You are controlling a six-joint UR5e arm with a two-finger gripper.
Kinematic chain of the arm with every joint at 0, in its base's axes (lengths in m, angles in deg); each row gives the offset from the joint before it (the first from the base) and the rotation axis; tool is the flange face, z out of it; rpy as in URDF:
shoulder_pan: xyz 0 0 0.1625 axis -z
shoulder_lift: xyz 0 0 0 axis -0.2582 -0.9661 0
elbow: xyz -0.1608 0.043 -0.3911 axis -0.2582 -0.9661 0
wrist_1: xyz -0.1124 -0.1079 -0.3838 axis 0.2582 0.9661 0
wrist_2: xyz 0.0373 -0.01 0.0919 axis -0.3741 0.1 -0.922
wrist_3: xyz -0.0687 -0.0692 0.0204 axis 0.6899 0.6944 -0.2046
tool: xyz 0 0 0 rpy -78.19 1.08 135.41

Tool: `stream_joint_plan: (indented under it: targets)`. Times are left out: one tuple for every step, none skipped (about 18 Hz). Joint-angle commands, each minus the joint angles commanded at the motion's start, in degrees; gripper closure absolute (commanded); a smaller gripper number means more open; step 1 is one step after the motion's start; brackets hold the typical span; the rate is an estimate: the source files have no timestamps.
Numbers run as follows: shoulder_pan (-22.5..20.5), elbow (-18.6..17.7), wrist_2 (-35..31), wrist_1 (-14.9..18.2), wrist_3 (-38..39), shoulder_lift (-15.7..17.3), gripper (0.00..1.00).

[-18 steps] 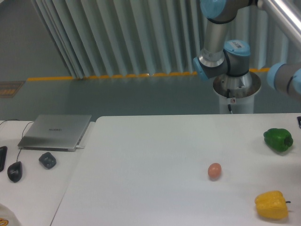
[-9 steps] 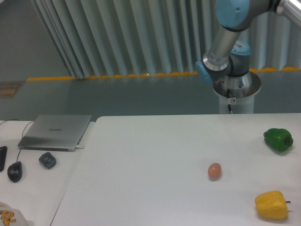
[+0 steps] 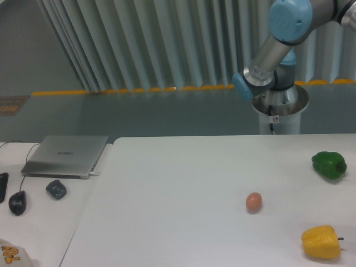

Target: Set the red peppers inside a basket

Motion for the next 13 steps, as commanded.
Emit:
stream_joint_plan:
  targets:
    - [0.52, 0.00, 0.00, 0.00, 1.49, -0.09, 0.41]
    - [0.88, 0.00, 0.00, 0.00, 2.98, -0.09, 0.35]
    - [1.14, 0.09, 0.00, 0.00, 4.48, 0.00, 0.30]
    - [1.84, 0.17, 0.00, -0.09, 5.97, 0.08, 0.23]
    - [2.54, 0.18, 0.00, -0.26, 8.86, 0.43, 0.17]
    - [3.25, 0.00, 0.52, -0.26, 12.19, 0.96, 0.08]
    - [3.43, -0.26, 1.75, -0.26, 13.79, 1.40, 0.01]
    - [3.60, -1.05, 4.19, -0.26, 15.55, 2.53, 0.00]
    - [3.61, -2.62, 5.26, -0.26, 16.09, 4.20, 0.00]
    - [3.61, -3.68, 5.36, -0.18, 15.83, 4.91, 0.00]
    - [3.43, -5.26, 5.36, -0.18, 15.92, 6.40, 0.00]
    - [3.26, -6.40, 5.27, -0.18, 15.92, 7.20, 0.00]
    - [3.25, -7.37, 5.19, -0.18, 15.31, 8.07, 0.00]
